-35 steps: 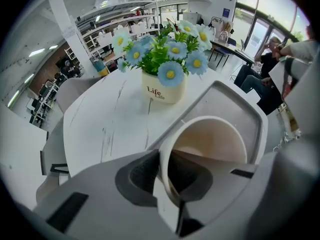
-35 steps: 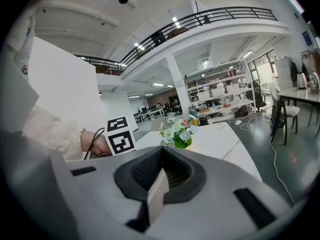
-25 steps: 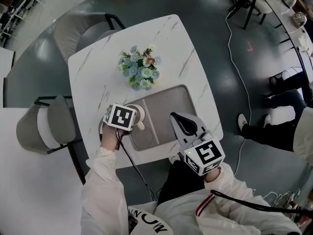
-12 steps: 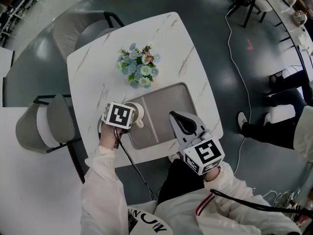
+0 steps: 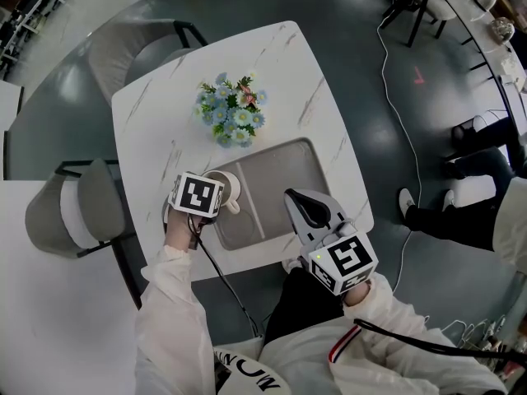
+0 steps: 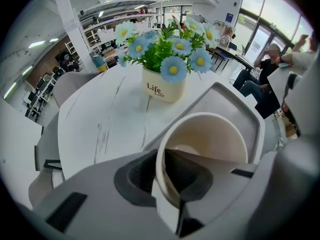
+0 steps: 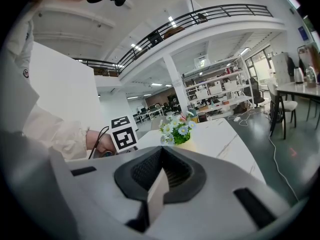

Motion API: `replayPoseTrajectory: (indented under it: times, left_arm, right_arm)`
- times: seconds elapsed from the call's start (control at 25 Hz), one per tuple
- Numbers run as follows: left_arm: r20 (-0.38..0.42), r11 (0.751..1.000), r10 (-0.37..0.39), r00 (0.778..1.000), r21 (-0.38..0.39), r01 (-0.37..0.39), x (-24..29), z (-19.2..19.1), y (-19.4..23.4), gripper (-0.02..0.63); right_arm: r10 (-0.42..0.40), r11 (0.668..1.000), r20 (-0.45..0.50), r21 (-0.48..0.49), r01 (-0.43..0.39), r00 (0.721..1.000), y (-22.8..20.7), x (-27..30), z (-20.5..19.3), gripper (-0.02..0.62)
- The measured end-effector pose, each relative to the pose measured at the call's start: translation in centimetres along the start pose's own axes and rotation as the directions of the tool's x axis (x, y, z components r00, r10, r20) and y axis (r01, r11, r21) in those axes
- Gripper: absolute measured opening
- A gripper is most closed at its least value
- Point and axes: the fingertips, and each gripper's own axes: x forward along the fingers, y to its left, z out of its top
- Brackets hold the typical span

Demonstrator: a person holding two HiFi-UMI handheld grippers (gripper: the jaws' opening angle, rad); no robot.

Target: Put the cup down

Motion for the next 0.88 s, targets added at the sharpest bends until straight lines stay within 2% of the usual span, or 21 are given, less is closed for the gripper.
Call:
replayPoseTrajectory:
  times: [0.2, 0.32, 0.48, 0.88]
  left_arm:
    - [0.001, 1.0, -0.02, 1.0, -0.007, 0.02, 0.1, -0.1, -0.2, 0.049]
    - [0.031, 0.999, -0.012, 0.999, -0.033, 0.013, -0.4, 0.2, 0.0, 0.051]
    - [0.065, 0.997, -0.025, 0.998, -0.077, 0.03, -1.0, 0.7, 0.1, 0.106]
    - [0.121, 0.994, -0.027, 0.992, -0.101, 0.04, -3.7, 0.6, -0.6, 0.107]
  right_arm:
    - [0.003, 1.0, 0.013, 0.021, -0.003, 1.0, 0.0, -0.4, -0.1, 0.005]
    - [0.005, 1.0, 0.012, 0.025, -0.005, 1.0, 0.1, -0.7, -0.3, 0.005]
    - [0.0, 1.0, 0.006, 0.027, 0.0, 1.0, 0.0, -0.9, -0.3, 0.005]
    - [0.007, 1.0, -0.002, 0.024, -0.007, 1.0, 0.8, -2.1, 0.4, 0.005]
